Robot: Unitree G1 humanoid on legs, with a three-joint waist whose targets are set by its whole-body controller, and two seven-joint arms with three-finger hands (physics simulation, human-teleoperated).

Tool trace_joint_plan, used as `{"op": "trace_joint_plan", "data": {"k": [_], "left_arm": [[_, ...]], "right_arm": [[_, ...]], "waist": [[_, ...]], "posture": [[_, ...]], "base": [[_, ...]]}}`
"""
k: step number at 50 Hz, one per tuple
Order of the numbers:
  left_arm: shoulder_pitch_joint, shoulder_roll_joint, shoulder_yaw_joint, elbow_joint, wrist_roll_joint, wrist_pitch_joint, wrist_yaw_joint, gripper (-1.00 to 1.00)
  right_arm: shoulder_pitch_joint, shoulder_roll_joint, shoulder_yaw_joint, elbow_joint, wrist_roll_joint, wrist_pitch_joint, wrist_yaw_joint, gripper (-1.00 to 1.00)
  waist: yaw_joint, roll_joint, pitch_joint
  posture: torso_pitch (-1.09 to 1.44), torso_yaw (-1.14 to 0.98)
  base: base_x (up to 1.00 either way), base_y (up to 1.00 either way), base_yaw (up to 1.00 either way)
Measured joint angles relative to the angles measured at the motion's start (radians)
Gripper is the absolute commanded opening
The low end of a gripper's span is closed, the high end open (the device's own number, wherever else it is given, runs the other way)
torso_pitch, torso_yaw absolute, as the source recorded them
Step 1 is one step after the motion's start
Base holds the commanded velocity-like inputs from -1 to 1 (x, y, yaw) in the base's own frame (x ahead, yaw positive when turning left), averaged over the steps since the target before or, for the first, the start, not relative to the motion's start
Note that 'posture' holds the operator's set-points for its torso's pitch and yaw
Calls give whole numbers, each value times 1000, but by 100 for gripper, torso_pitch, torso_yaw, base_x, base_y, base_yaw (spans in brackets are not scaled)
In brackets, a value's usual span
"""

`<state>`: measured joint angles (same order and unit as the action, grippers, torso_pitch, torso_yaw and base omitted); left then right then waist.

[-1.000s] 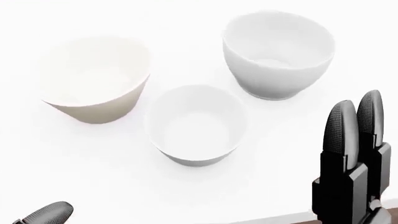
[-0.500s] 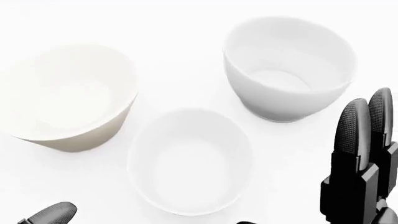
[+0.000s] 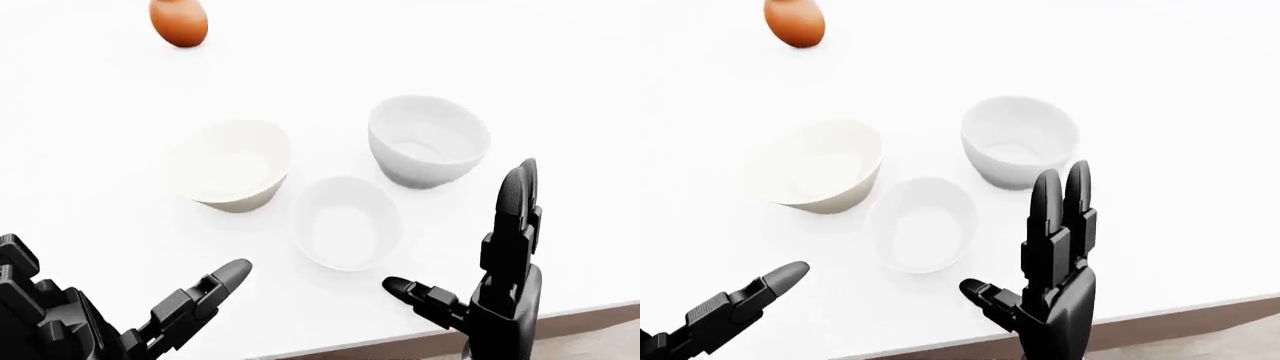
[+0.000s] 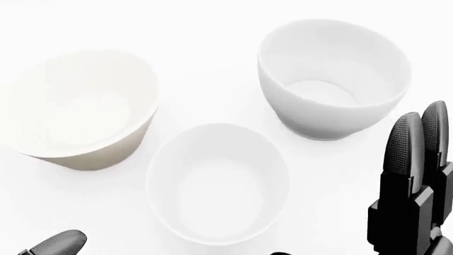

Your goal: Stack the bowls from largest to smallest.

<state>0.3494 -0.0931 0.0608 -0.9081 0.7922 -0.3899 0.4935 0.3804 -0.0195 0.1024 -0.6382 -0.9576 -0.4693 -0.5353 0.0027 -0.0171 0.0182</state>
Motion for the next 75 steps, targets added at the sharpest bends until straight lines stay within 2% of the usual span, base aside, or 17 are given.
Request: {"op": "trace_joint_plan", "data": {"k": [5,11,21,27,36,50,55,60,64,67,70,73,75], "left_arm": [[2,1,2,12,3,-11,8,100],[4,0,2,12,5,-12,9,100],[4,-1,0,2,6,-8,6,100],[4,-1,3,4,4,-8,7,100],[2,-2,4,3,1,-6,5,100],[0,0,0,1,7,0,6,100],[1,1,-1,2,8,-1,6,100],[0,1,0,1,6,-3,6,100],[-1,1,-1,1,5,-2,2,100],[1,1,2,5,5,-7,6,100],[1,0,2,6,5,-8,6,100],[2,0,3,5,4,-8,7,100],[0,1,3,8,3,-8,6,100]], "right_arm": [[-6,8,-13,-9,19,15,29,100],[-34,26,-56,-29,58,74,82,100],[-90,33,-120,-86,48,122,154,100],[-129,37,-216,-115,87,145,207,100],[-169,33,-313,-105,139,156,269,100],[-290,-46,-518,-152,233,261,409,100],[-385,-133,-607,-207,268,375,478,100],[-497,-231,-611,-245,270,517,551,100],[-666,-385,-614,-272,271,684,644,100],[-825,-516,-585,-279,265,824,715,100],[-1006,-649,-535,-234,263,949,770,100],[-1204,-758,-462,-129,277,1034,802,100],[-1347,-795,-397,-23,291,1056,814,100]], "waist": [[0,1,0],[-1,0,0],[0,2,-4],[1,1,-6],[-1,2,-6],[-1,-1,-3],[-1,-2,-1],[-3,-5,3],[-2,-4,8],[-3,-5,12],[-3,-8,16],[-6,-8,22],[-8,-7,24]], "posture": [[0,0],[0,0],[0,0],[0,0],[0,0],[0,0],[0,0],[0,0],[0,0],[0,0],[0,0],[0,0],[0,0]], "base": [[0,0,0],[0,0,0],[0,0,0],[0,0,0],[0,0,0],[0,0,0],[0,0,0],[0,0,0],[0,0,0],[0,0,0],[0,0,0],[0,0,0],[0,0,0]]}}
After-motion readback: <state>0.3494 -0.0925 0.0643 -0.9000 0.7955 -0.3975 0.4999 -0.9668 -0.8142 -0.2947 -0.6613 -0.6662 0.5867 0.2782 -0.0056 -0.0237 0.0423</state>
